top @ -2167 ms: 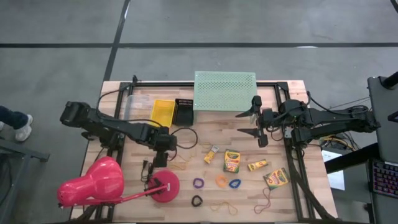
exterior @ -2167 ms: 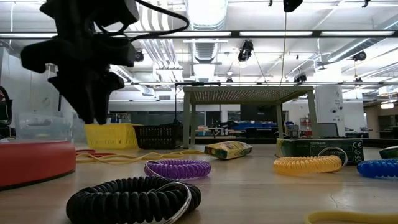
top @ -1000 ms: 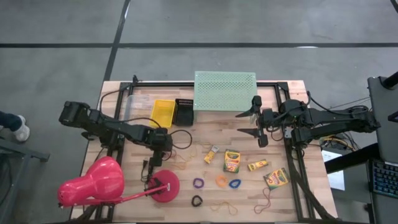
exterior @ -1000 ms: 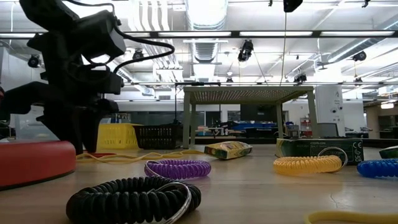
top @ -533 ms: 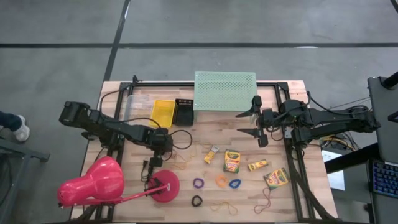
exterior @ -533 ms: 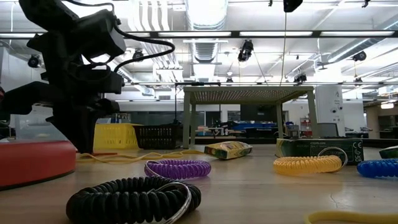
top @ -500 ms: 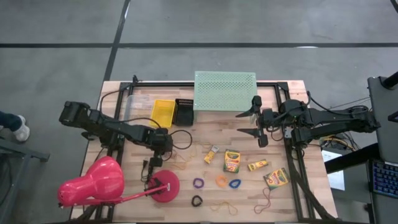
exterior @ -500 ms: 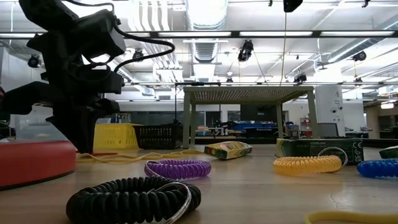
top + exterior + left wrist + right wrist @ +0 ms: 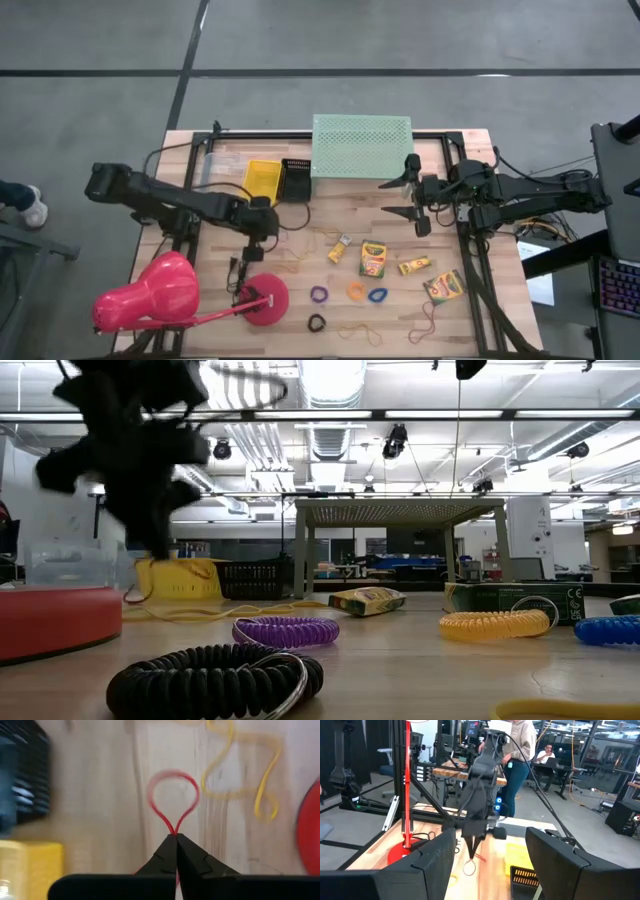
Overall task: Pick & Place Office Desk Supplies
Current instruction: Put the red rubber band into the transparent bin
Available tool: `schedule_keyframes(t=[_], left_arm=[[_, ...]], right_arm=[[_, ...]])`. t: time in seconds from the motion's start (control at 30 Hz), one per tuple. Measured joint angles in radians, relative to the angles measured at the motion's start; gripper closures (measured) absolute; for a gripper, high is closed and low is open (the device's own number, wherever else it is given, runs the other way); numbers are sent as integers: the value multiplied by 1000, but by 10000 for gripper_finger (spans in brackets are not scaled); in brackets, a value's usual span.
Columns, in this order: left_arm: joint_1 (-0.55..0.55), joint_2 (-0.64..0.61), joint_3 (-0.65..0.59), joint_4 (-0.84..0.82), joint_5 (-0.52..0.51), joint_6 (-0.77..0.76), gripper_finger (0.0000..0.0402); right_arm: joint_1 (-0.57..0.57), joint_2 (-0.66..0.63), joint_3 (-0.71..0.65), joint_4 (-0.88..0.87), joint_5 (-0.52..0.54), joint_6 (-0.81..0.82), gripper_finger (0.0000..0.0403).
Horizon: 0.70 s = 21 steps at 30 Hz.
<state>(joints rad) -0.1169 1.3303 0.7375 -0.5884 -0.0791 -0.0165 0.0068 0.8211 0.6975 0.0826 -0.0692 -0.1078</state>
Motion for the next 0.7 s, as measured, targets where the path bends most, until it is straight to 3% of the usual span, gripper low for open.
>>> schedule_keyframes(t=[0.2,0.4,0.7], left_arm=[[-1,-73,109,-111,-103,-207,399],[9,-135,207,-262,-295,-588,399],[29,-248,258,-551,-463,-965,400]], right_arm=[[0,0,0,0,0,0,165],[0,0,0,0,0,0,165],[0,0,0,-2,0,0,165]])
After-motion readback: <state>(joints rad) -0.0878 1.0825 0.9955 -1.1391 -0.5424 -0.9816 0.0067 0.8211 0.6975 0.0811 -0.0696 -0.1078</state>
